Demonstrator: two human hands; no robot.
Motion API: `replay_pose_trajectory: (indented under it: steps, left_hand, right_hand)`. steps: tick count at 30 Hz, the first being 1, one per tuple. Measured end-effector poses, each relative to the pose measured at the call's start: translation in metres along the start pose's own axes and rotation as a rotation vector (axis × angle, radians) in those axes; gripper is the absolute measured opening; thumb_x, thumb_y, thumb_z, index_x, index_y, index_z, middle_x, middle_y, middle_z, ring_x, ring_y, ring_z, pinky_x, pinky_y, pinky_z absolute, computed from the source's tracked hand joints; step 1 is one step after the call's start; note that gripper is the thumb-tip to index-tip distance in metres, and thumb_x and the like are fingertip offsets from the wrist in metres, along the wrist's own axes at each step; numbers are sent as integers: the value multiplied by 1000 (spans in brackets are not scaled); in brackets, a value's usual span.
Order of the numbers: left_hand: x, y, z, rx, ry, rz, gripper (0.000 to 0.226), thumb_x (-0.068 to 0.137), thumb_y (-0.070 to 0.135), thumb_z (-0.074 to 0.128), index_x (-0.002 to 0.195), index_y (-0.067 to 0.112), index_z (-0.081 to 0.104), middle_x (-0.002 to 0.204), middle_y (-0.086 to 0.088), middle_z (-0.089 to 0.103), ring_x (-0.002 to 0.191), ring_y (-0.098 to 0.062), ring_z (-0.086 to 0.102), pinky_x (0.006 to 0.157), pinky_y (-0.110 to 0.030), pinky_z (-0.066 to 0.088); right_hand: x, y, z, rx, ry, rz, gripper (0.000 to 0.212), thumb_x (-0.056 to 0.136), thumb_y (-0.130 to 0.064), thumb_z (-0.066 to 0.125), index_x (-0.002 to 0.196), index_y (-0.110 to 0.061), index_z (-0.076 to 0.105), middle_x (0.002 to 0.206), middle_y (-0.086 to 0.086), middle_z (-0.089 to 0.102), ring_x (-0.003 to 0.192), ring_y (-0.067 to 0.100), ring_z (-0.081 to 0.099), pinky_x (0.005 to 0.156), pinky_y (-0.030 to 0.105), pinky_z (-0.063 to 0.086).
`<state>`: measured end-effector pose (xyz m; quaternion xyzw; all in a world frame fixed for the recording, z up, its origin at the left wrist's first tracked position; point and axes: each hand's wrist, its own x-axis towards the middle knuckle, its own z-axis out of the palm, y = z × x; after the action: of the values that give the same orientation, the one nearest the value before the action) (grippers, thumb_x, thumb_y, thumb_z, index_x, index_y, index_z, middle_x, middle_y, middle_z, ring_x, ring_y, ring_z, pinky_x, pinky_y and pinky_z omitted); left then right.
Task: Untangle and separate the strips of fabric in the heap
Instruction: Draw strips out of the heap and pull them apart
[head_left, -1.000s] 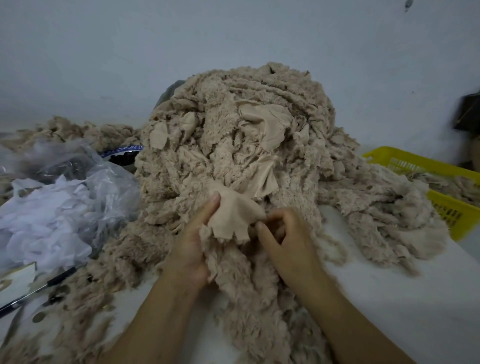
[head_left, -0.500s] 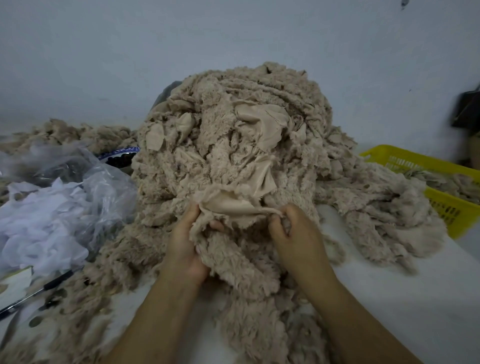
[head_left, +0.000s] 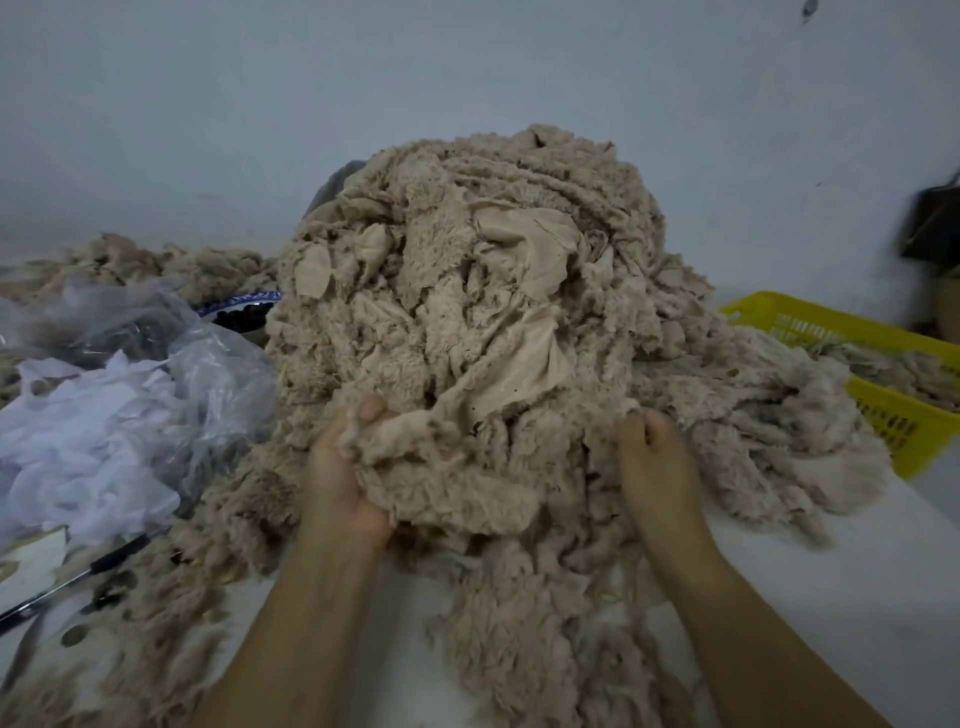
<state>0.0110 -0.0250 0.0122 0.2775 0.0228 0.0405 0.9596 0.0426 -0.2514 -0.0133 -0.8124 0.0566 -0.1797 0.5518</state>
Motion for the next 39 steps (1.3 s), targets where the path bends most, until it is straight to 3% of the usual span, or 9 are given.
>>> replay_pose_trajectory:
  steps: [5,9,13,18,21,25,30,35,39]
  left_hand:
    - [2,-20,3,-41,12,-99,42,103,27,46,99,2,79,105,-11,75,90,-14,75,64,-27,60]
    - [-2,-27,6,98,-68,-122,47,92,36,51,122,4,69,128,-13,67,115,-22,67,84,-35,59]
    - [-3,-32,9,215,-80,-82,35,85,20,66,116,3,71,114,-17,72,101,-23,72,76,-33,59]
    - [-5,-35,10,711,88,-6,21,97,18,59,95,29,77,83,-24,70,78,-25,66,75,-39,57]
    - [-8,-40,12,998,10,87,24,98,33,53,91,44,73,56,5,63,64,-8,59,69,-21,52]
    - [-11,-46,12,1251,-146,53,19,84,63,61,98,50,62,90,38,64,81,20,58,61,-3,45]
    - [-9,-46,10,1142,-137,158,18,95,41,61,97,29,74,95,10,76,88,-6,71,82,-30,58]
    - [-11,-46,8,1136,-158,203,26,95,45,58,75,38,72,67,17,68,63,4,62,57,-12,46]
    - [-12,-50,9,1194,-164,172,38,88,57,54,86,23,72,78,-5,73,73,-15,69,69,-35,56]
  right_hand:
    - [-27,-11,17,-12,-138,-246,64,88,-78,29,127,-33,54,125,-19,40,115,-14,36,93,10,29]
    - [-41,-22,24,-93,-282,-530,46,89,-70,39,125,-44,49,120,-24,45,100,-19,45,77,4,39]
    - [-43,-15,38,-173,-336,-519,16,97,-34,53,93,-19,54,85,-6,56,73,6,50,62,26,42]
    - [-28,-7,27,139,-234,-154,28,95,-27,49,72,-12,46,61,-4,45,49,3,36,45,15,30]
    - [-28,-7,29,168,-233,-112,35,98,-30,45,68,-13,44,62,0,44,53,6,38,46,17,32]
    - [-28,-8,29,119,-255,-148,43,98,-43,42,75,-10,56,62,7,53,54,3,45,49,16,36]
    - [-29,-9,30,57,-281,-209,40,102,-38,40,83,-8,59,75,11,62,67,22,58,62,37,46]
    - [-34,-14,27,233,-394,-174,27,99,-55,37,92,-41,60,88,-34,65,86,-18,58,70,0,40]
    - [-36,-17,31,104,-419,-295,51,87,-70,36,92,-22,54,79,-11,65,69,2,60,57,17,44]
